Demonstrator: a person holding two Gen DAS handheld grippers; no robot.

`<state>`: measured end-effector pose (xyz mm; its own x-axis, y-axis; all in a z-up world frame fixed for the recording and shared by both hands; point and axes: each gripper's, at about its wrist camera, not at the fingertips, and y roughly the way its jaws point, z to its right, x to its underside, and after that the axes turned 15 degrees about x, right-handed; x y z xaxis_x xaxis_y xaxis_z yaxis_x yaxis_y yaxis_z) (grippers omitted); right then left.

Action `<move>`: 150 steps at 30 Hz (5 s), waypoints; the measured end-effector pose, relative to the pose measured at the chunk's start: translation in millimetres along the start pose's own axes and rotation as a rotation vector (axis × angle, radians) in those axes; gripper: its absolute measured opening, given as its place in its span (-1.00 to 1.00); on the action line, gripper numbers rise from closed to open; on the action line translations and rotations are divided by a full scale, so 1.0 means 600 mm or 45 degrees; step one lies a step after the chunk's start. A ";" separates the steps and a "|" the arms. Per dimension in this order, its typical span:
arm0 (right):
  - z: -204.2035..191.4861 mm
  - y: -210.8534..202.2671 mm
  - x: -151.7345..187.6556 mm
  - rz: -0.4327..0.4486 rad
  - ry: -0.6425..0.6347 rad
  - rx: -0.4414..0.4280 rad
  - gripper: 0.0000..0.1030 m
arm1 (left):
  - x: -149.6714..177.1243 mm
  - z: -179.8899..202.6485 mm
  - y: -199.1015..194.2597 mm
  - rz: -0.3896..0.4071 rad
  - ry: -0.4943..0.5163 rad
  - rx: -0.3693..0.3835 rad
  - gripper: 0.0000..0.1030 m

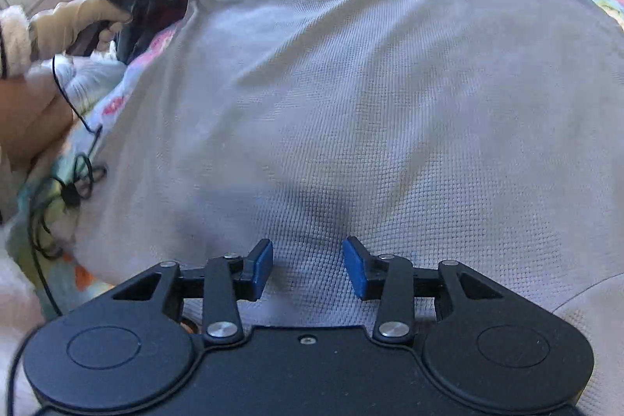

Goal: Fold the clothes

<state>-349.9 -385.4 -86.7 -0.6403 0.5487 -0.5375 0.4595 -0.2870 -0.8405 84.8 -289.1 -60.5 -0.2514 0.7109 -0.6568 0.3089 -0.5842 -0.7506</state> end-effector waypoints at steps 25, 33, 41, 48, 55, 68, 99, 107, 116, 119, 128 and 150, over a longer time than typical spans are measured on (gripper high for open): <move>0.048 0.042 -0.090 0.056 0.096 0.304 0.12 | -0.005 0.041 0.067 -0.012 0.261 0.090 -0.84; 0.033 0.041 -0.061 0.004 0.036 0.329 0.16 | 0.003 0.047 0.087 -0.077 0.326 -0.012 -0.59; 0.014 0.020 -0.044 -0.034 0.036 0.276 0.17 | 0.010 0.032 0.022 -0.085 0.084 -0.049 0.20; -0.145 0.030 -0.111 0.144 -0.220 -0.211 0.15 | 0.045 0.038 -0.052 -0.135 -0.052 0.114 0.32; -0.306 0.094 -0.174 0.100 -0.290 -0.487 -0.08 | 0.064 0.035 -0.079 -0.172 -0.222 0.280 0.32; -0.425 0.180 -0.150 0.094 -0.379 -0.242 -0.72 | 0.090 0.005 -0.075 -0.216 -0.359 0.394 0.31; -0.349 0.195 -0.183 0.009 -0.073 -0.493 -0.34 | 0.065 0.053 -0.092 -0.113 -0.102 0.440 0.28; -0.292 0.125 -0.174 0.010 -0.058 -0.542 -0.34 | 0.094 0.102 -0.023 -0.421 0.137 0.191 0.33; -0.034 -0.080 -0.077 0.176 0.091 -0.212 -0.14 | 0.040 0.209 -0.172 0.019 0.286 0.582 0.29; 0.061 -0.151 -0.012 0.183 0.197 -0.077 -0.01 | 0.036 0.310 -0.207 0.074 0.522 0.664 0.29; 0.219 -0.276 0.221 0.114 0.611 0.276 0.15 | 0.097 0.656 -0.212 0.021 1.202 1.058 0.30; 0.267 -0.210 0.289 0.150 0.798 0.211 -0.85 | 0.210 0.651 -0.158 -0.328 1.033 1.118 -0.47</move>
<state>-617.5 -379.9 -85.3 -0.0891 0.8452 -0.5270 0.3720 -0.4626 -0.8048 -334.7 -297.0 -100.5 0.5279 0.6996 -0.4816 -0.4684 -0.2331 -0.8522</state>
